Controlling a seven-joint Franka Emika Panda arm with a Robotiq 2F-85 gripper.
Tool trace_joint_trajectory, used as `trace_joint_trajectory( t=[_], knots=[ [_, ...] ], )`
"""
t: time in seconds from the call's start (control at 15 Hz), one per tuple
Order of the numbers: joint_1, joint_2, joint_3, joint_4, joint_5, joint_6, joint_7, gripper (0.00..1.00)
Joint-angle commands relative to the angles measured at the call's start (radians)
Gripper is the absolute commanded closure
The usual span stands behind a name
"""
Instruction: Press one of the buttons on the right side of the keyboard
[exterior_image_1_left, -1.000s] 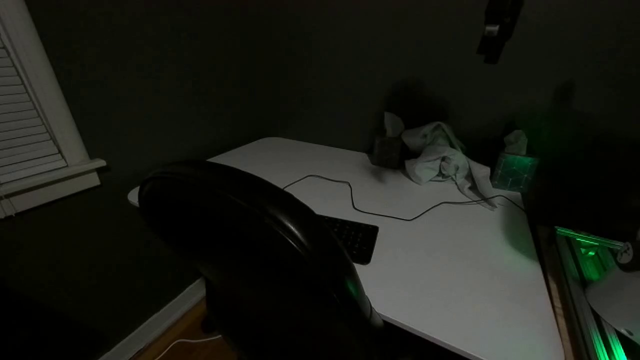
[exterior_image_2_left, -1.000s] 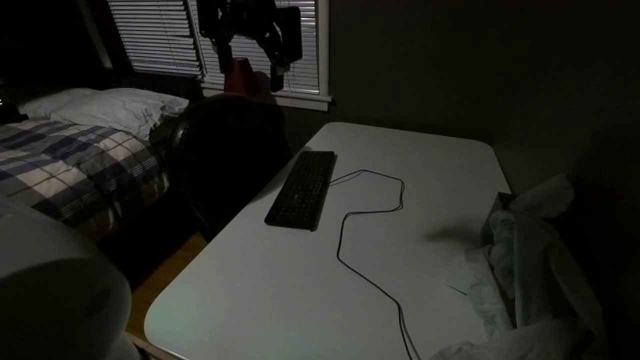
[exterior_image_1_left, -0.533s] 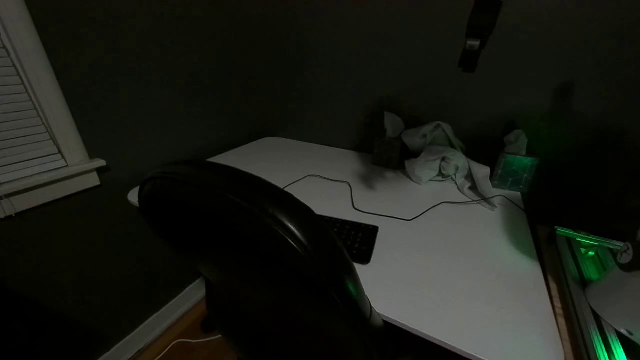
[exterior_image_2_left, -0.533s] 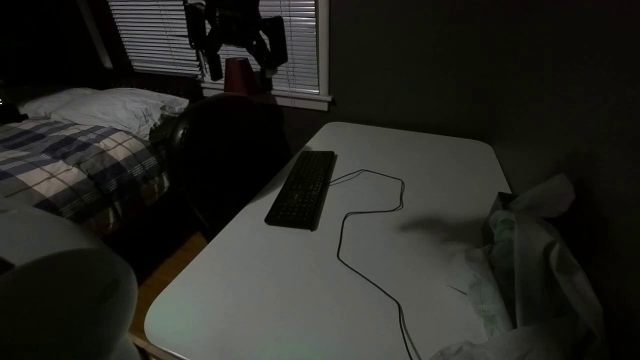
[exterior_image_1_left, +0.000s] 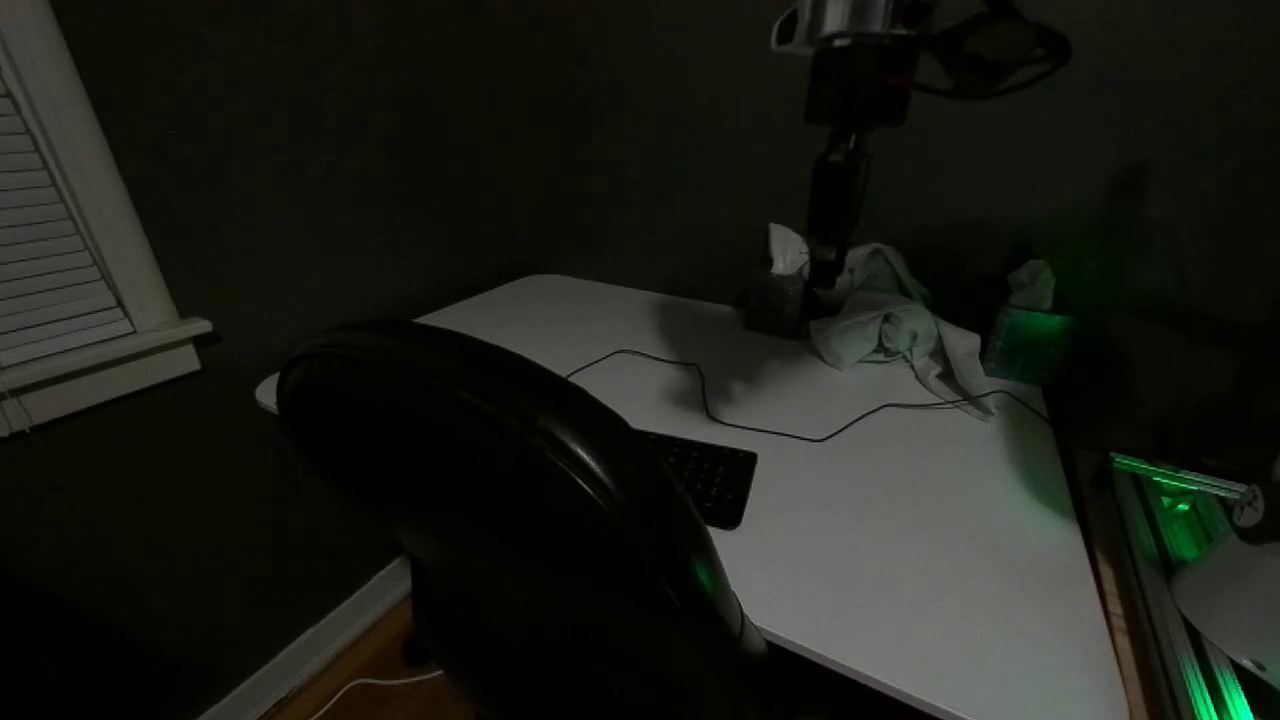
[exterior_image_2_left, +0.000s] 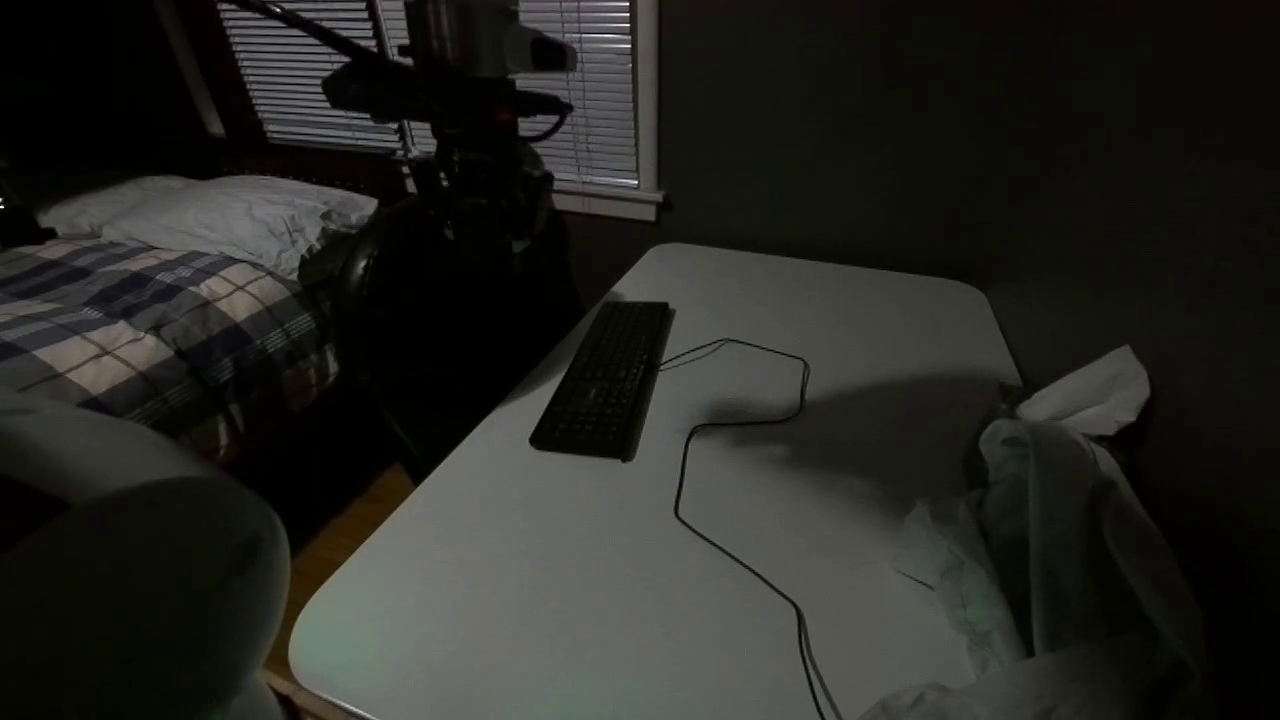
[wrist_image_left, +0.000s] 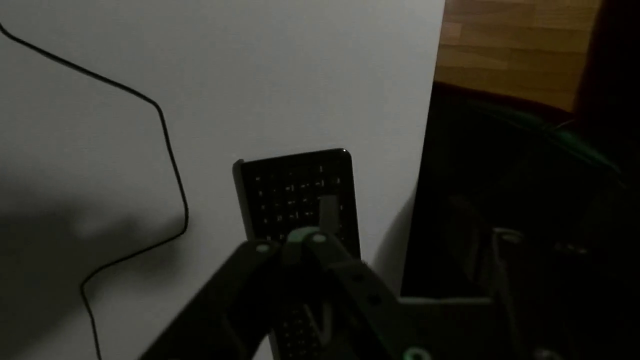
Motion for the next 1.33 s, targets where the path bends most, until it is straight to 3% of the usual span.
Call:
trace_joint_trajectory(
  t=[0.0, 0.27, 0.93, 1.0, 1.27],
  knots=[
    [0.002, 0.163, 0.049, 0.054, 0.0, 0.049, 0.095, 0.73],
    [-0.001, 0.314, 0.081, 0.095, -0.021, 0.116, 0.194, 1.0],
    [0.012, 0.573, 0.057, 0.143, -0.077, 0.302, 0.359, 1.0],
    [0.012, 0.521, 0.056, 0.12, -0.054, 0.277, 0.316, 1.0],
    [0.012, 0.534, 0.053, 0.126, -0.055, 0.282, 0.317, 0.99]
  ],
)
